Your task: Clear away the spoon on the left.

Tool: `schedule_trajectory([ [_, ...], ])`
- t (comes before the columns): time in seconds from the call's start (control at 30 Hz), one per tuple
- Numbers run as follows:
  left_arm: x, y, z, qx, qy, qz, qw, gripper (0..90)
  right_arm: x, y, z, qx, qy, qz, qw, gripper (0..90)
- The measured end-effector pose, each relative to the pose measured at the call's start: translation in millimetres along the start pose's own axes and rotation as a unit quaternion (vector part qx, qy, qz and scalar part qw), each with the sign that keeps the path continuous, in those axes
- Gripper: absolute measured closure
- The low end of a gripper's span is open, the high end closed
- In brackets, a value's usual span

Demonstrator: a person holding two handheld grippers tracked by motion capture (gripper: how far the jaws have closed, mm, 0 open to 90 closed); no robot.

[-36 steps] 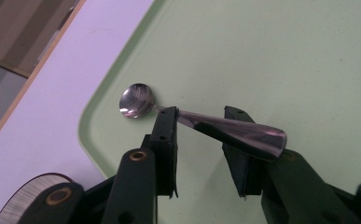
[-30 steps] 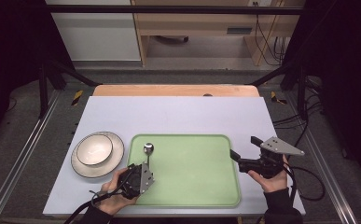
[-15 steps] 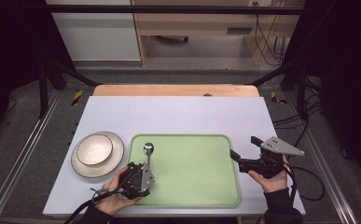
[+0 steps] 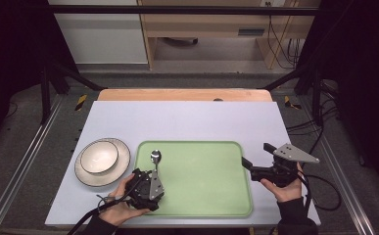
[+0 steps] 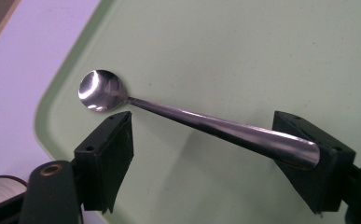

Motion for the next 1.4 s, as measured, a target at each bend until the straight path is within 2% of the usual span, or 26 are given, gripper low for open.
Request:
schedule_trajectory([
  [0.4, -0.4, -0.2, -1.8, -0.008, 0.013, 0.003, 0.9999, 14.7, -0.5, -1.0, -0.5, -0.003, -0.001, -0.003, 1.0, 5.8],
  [0.63, 1.3, 0.3, -6.4, -0.017, 0.038, 0.006, 0.9991, 12.5, -0.5, -0.5, -0.2, -0.001, -0.002, -0.001, 1.0, 5.5],
  [0.7, 0.9, 0.5, -6.2, -0.017, 0.04, 0.008, 0.999, 11.7, -0.5, -0.4, -0.2, -0.002, -0.001, -0.001, 1.0, 5.4],
  [0.83, -1.0, -1.1, -5.2, -0.025, 0.041, -0.001, 0.9989, 11.3, -0.5, -0.9, -0.1, -0.003, -0.003, -0.003, 1.0, 5.3],
  [0.97, -8.7, -4.2, 0.5, -0.055, 0.043, -0.024, 0.9973, 10.4, -2.0, -1.7, -0.3, -0.002, -0.002, -0.004, 1.0, 5.3],
  [1.07, -17.5, -5.9, 7.0, -0.082, 0.043, -0.049, 0.9945, 10.4, -3.5, -3.2, -1.2, -0.002, 0.0, -0.009, 1.0, 5.3],
  [1.1, -19.8, -7.7, 9.1, -0.098, 0.041, -0.066, 0.9922, 10.3, -4.1, -3.7, -1.4, -0.002, 0.0, -0.011, 0.9999, 5.2],
  [1.17, -25.8, -7.4, 14.9, -0.116, 0.036, -0.084, 0.9891, 9.6, -5.4, -4.5, -2.2, -0.003, 0.001, -0.013, 0.9999, 5.0],
  [1.2, -28.6, -7.5, 17.5, -0.128, 0.032, -0.095, 0.9867, 9.7, -5.8, -5.3, -2.8, -0.004, 0.001, -0.017, 0.9999, 5.0],
  [1.23, -32.1, -6.0, 20.9, -0.131, 0.029, -0.1, 0.986, 9.6, -6.5, -5.6, -3.0, -0.003, 0.001, -0.017, 0.9998, 4.9],
  [1.27, -35.4, -5.6, 23.9, -0.142, 0.025, -0.111, 0.9832, 9.5, -7.3, -5.8, -3.2, -0.001, 0.002, -0.017, 0.9999, 4.9],
  [1.33, -41.9, -5.9, 30.4, -0.177, 0.02, -0.145, 0.9732, 10.1, -8.2, -6.8, -4.2, -0.003, 0.002, -0.021, 0.9998, 4.8],
  [1.37, -45.0, -4.6, 33.8, -0.191, 0.017, -0.156, 0.9689, 10.5, -8.7, -7.2, -4.5, -0.003, 0.003, -0.022, 0.9997, 4.8],
  [1.4, -47.9, -2.8, 37.5, -0.199, 0.008, -0.164, 0.9661, 10.7, -9.4, -7.5, -4.8, -0.002, 0.003, -0.022, 0.9997, 4.7],
])
Point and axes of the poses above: each handheld gripper's, and its own axes: x roughly forward along the jaws, y roughly out of its underside, z roughly to its left, the point moved 9 cm from there along x, roughly forward along the jaws, and after that the axes turned 13 degrees about x, right-handed, at the moved point
